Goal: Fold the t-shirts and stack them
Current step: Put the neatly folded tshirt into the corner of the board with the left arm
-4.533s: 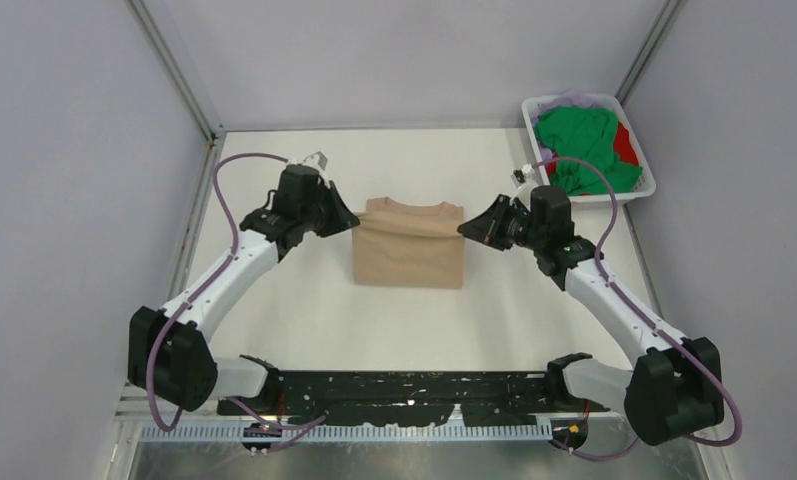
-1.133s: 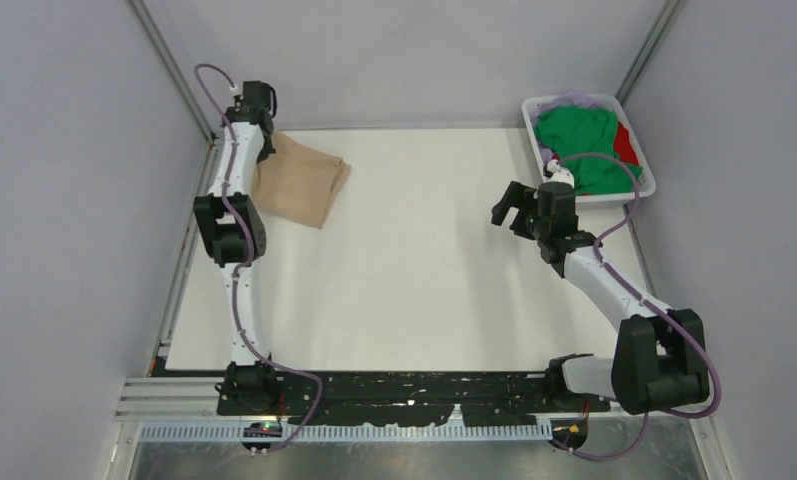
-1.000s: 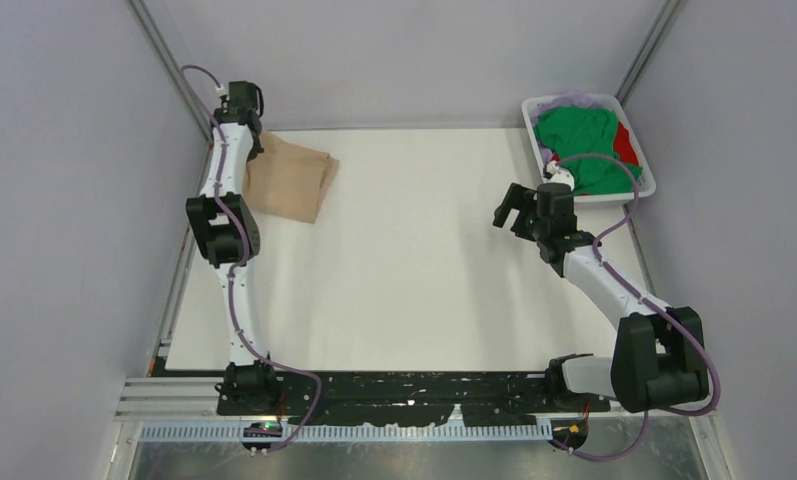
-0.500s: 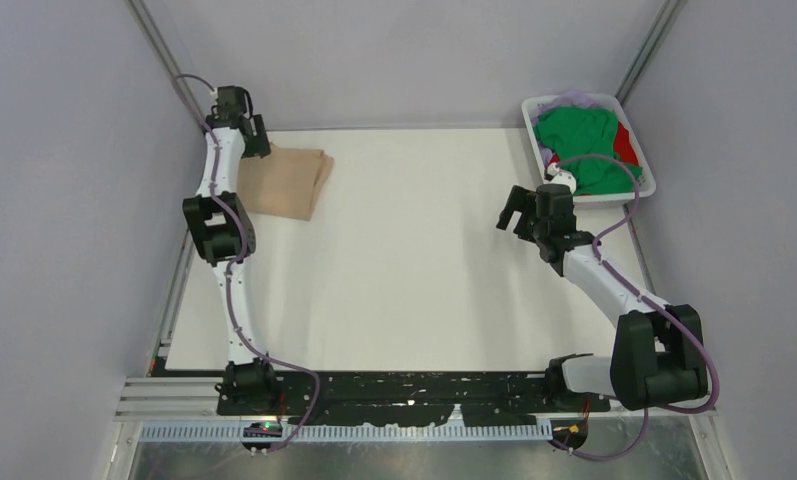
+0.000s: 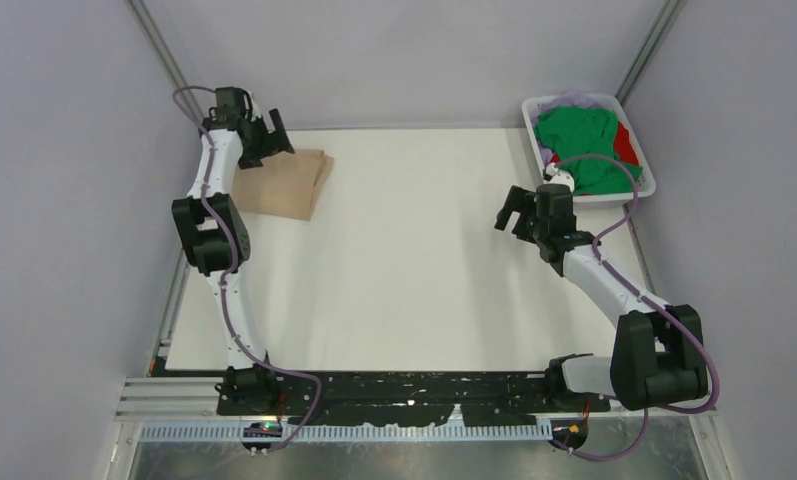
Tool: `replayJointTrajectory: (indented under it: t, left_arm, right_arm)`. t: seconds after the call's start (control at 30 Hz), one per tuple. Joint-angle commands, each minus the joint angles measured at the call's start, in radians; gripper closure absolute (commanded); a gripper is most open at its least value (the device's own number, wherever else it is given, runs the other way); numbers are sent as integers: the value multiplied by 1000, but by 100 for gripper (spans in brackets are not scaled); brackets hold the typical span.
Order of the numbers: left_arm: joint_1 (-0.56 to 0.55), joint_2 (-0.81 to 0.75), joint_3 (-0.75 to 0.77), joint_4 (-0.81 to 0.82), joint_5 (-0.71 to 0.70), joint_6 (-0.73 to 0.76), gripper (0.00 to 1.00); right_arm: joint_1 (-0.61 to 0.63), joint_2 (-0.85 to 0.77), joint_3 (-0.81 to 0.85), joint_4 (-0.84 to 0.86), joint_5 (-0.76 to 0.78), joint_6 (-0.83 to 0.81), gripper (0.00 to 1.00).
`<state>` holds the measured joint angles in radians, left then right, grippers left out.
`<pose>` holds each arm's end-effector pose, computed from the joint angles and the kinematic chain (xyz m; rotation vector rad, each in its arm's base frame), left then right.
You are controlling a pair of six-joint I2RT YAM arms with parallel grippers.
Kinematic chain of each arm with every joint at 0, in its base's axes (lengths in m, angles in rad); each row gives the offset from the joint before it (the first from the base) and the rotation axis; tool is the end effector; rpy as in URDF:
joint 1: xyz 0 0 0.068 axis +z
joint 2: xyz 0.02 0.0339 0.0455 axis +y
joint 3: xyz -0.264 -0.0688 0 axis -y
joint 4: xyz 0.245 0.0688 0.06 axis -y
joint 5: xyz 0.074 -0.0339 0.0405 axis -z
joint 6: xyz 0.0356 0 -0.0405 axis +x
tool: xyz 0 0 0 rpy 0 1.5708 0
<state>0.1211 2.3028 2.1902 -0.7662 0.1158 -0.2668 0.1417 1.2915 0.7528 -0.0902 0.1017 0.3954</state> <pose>0.5131 0.0583 0.2578 -0.4223 2.4159 -0.2061 0.2745 0.0355 0.2287 0.3351 2.1767 0.1894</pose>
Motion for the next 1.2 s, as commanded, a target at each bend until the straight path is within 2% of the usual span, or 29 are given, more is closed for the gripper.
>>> replayJointTrajectory:
  t: [0.0,0.07,0.17,0.3,0.5,0.73,1.0,1.17]
  left_arm:
    - [-12,-61,-87,45,342,-179,1]
    - [-29,-76,-171,143,402,-221,0]
    - [-76,-57,-173,161,395,-227,1]
    - [-111,27,-54,31,320,-177,1]
    - [-112,144,53,-58,322,-215,0]
    - [-60,202,55,64,397,-400,0]
    - [-13,281,119,188,340,-577,0]
    - [-2,309,152,266,383,-606,0]
  right_arm:
    - [-3,-29,18,57,-41,10,5]
    - [-4,-32,12,61,-48,13,5]
    - [-4,-40,3,69,-61,18,5]
    - [-4,-59,-5,71,-47,16,5]
    - [-4,-52,1,63,-41,11,5]
    - [-4,-42,10,48,-15,4,5]
    - [-7,-31,19,35,23,-9,5]
    - [-8,-5,30,32,28,-12,5]
